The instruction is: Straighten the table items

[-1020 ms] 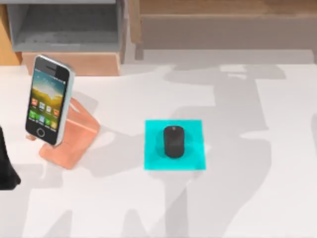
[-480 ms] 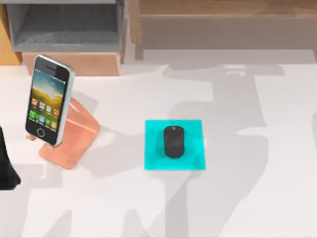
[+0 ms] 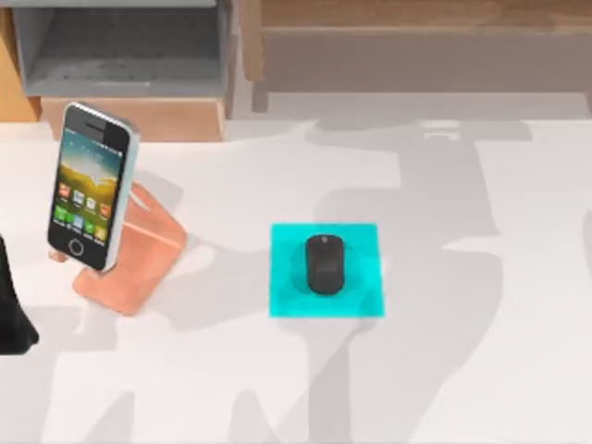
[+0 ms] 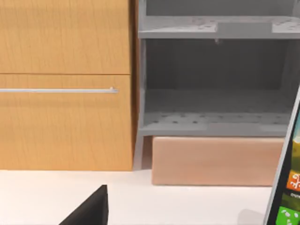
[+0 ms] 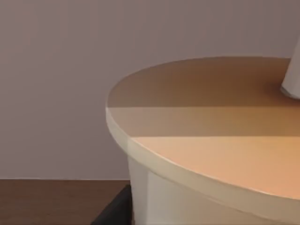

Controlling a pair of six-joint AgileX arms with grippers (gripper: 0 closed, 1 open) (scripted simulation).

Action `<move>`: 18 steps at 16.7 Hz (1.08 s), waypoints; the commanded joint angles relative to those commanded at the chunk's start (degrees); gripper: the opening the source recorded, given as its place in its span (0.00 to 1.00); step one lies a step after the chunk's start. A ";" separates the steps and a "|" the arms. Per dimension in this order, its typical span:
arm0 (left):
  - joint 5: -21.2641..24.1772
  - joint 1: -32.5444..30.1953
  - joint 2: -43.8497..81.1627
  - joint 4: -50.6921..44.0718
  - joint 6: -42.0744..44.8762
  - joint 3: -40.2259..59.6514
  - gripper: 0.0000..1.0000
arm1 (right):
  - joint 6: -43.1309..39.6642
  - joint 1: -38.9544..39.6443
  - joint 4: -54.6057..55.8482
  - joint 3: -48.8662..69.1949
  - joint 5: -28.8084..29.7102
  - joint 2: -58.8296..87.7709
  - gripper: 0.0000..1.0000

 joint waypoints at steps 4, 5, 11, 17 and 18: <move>0.00 0.00 0.00 0.00 0.00 0.00 1.00 | 0.00 -0.01 0.00 0.02 0.00 0.04 0.08; 0.00 0.00 0.00 0.00 0.00 0.00 1.00 | 0.00 -0.01 0.00 0.02 0.00 0.04 0.15; 0.00 0.00 0.00 0.00 0.00 0.00 1.00 | 0.00 -0.01 0.00 0.02 0.00 0.04 0.60; 0.00 0.00 0.00 0.00 0.00 0.00 1.00 | 0.00 -0.01 0.00 0.02 0.00 0.04 1.00; 0.00 0.00 0.00 0.00 0.00 0.00 1.00 | 0.00 -0.01 0.00 0.02 0.00 0.04 1.00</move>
